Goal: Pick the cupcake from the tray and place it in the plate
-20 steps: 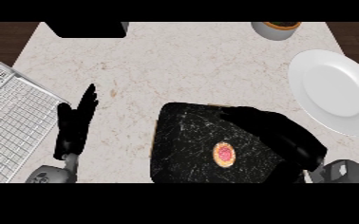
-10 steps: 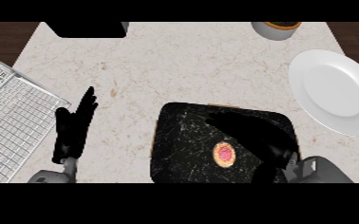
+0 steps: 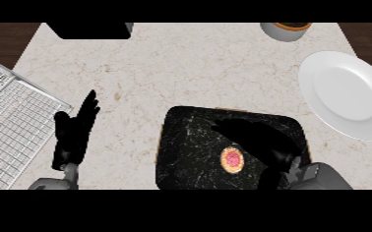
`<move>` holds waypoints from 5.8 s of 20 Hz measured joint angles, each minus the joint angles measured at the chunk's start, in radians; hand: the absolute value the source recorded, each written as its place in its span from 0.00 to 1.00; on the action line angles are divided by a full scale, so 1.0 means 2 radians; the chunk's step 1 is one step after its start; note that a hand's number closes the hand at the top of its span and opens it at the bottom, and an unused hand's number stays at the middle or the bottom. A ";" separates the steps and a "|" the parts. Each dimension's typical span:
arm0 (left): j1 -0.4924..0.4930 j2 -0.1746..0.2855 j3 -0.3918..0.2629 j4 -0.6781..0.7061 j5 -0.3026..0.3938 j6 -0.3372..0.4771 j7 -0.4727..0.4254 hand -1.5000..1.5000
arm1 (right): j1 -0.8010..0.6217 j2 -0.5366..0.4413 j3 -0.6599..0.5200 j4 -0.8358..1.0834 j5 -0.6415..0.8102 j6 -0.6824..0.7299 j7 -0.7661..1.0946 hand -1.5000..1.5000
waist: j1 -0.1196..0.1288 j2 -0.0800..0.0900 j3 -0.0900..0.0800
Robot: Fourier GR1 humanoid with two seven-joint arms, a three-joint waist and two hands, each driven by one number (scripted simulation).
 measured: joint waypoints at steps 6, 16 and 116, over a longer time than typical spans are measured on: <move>0.012 -0.014 0.010 -0.013 -0.017 -0.010 0.003 0.50 | 0.009 0.035 -0.017 0.014 0.037 0.019 -0.013 0.00 | 0.000 0.000 0.000; -0.002 -0.034 0.027 0.007 -0.037 -0.023 -0.001 0.50 | 0.007 0.058 -0.027 0.053 0.102 0.018 -0.069 1.00 | 0.000 0.000 0.000; -0.003 -0.069 0.050 -0.005 -0.076 -0.053 0.005 0.50 | -0.192 -0.157 -0.637 0.728 -0.098 -0.162 -0.410 0.00 | 0.012 0.005 0.002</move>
